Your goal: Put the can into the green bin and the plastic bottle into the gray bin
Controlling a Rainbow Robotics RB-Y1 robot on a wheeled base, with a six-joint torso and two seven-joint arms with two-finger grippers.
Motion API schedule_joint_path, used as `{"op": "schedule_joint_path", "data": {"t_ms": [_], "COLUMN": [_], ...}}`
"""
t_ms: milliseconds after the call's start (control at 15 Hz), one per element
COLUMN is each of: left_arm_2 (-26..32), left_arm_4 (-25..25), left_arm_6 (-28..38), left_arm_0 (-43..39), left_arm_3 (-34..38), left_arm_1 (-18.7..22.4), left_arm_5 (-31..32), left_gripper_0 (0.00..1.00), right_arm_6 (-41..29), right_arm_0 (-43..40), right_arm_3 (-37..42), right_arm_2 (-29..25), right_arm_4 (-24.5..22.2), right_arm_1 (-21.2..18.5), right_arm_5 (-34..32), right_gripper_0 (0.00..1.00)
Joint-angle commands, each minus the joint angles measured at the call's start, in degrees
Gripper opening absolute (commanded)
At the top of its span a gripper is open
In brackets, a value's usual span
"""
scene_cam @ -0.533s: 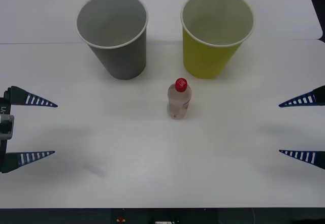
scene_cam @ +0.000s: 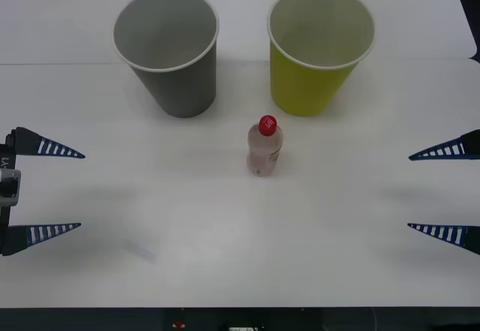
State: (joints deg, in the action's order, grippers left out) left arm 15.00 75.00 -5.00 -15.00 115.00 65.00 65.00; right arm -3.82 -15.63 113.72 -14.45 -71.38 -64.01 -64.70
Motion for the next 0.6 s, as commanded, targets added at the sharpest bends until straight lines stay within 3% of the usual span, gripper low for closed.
{"op": "schedule_joint_path", "data": {"t_ms": [67, 200, 600], "left_arm_2": [0.0, 0.0, 0.0], "left_arm_4": [0.0, 0.0, 0.0], "left_arm_6": [0.0, 0.0, 0.0], "left_arm_0": [0.0, 0.0, 0.0], "left_arm_3": [0.0, 0.0, 0.0], "left_arm_1": [0.0, 0.0, 0.0], "left_arm_5": [0.0, 0.0, 0.0], "left_gripper_0": [1.0, 1.0, 1.0], "right_arm_6": [0.8, 2.0, 4.6], "right_arm_0": [0.0, 0.2, 0.9], "right_arm_3": [-1.2, -2.1, -2.2], "right_arm_2": [2.2, 5.6, 10.8], "right_arm_4": [1.8, 4.7, 5.6], "right_arm_1": [0.1, 0.1, 2.2], "right_arm_5": [1.9, 4.9, 11.8], "right_gripper_0": [1.0, 1.0, 1.0]}}
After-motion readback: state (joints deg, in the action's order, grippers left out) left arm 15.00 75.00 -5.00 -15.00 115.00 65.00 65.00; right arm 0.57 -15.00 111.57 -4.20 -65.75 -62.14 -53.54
